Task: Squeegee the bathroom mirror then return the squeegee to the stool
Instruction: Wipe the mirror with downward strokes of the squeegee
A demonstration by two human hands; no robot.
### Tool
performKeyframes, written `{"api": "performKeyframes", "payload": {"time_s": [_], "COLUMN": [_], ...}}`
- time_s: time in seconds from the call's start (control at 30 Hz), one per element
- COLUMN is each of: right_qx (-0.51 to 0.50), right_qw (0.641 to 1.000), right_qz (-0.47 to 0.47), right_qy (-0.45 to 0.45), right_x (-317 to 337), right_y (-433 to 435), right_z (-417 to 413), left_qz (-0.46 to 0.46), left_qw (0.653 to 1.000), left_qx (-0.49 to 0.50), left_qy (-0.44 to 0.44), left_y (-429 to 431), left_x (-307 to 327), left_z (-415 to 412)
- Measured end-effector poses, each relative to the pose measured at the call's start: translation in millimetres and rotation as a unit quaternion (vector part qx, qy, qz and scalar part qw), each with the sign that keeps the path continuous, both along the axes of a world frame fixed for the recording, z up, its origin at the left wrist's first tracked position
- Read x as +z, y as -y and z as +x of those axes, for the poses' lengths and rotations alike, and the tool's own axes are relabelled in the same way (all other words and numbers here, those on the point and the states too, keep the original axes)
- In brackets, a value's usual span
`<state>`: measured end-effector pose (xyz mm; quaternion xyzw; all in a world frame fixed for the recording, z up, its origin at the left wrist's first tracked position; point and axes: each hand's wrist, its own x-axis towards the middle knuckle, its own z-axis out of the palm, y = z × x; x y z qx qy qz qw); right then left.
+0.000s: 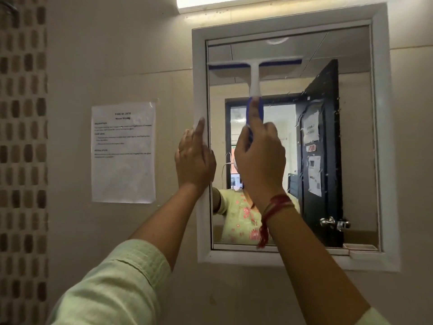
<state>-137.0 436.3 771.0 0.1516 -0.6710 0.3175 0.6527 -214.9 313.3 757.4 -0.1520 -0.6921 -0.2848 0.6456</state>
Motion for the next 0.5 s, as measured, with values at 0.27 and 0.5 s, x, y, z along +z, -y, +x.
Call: {"api": "performKeyframes", "payload": {"time_s": [0.27,0.5], "right_qx": [0.026,0.028], "right_qw": [0.999,0.999], "right_qz": [0.0,0.024], "right_qy": [-0.031,0.012], "right_x": [28,-25], "right_y": [3,0], "right_z": [4,1], "left_qz": [0.002,-0.009], "left_qw": [1.0,1.0], "left_qx": [0.015,0.01], "left_qy": [-0.006,-0.008], "left_y": [-2,-2], "left_x": [0,0], "left_z": [2,1]}}
